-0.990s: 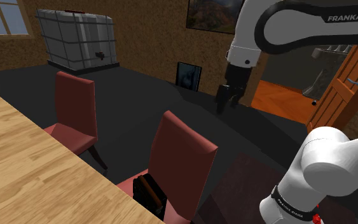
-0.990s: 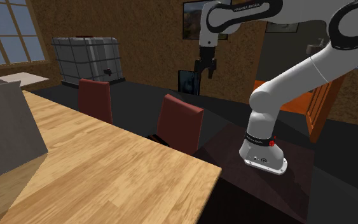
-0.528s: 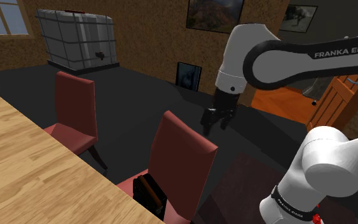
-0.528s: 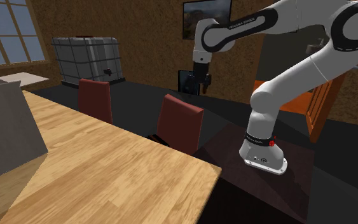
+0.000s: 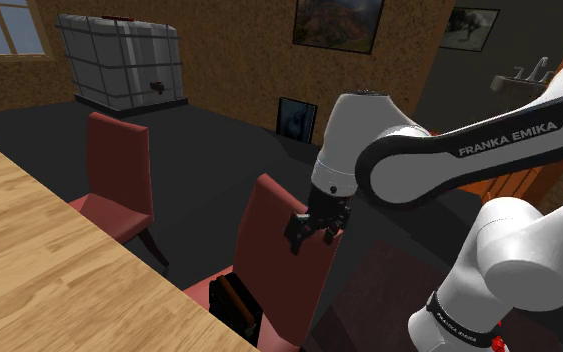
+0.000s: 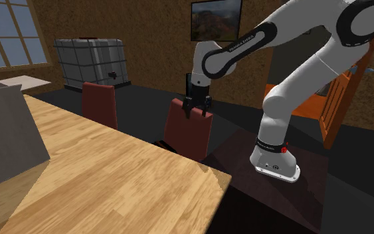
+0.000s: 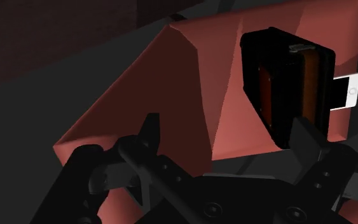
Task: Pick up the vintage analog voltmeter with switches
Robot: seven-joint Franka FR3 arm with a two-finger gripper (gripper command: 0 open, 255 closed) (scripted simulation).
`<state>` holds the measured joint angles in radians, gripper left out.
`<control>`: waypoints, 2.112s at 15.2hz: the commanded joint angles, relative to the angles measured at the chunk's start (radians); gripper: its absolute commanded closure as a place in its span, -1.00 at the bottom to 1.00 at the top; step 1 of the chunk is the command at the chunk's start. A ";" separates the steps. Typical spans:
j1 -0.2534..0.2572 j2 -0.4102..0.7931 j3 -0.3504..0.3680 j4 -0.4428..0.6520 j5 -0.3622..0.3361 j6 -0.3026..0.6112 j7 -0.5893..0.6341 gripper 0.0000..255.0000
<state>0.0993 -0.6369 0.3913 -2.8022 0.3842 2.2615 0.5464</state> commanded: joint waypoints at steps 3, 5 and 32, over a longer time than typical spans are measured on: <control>0.012 0.149 0.100 -0.001 0.051 0.184 0.111 -1.00; 0.001 0.239 0.155 0.014 0.058 0.276 0.172 -1.00; 0.071 0.902 0.051 0.213 -0.891 0.734 1.131 1.00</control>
<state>0.1709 0.2632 0.4435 -2.5894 -0.5067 2.9951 1.6774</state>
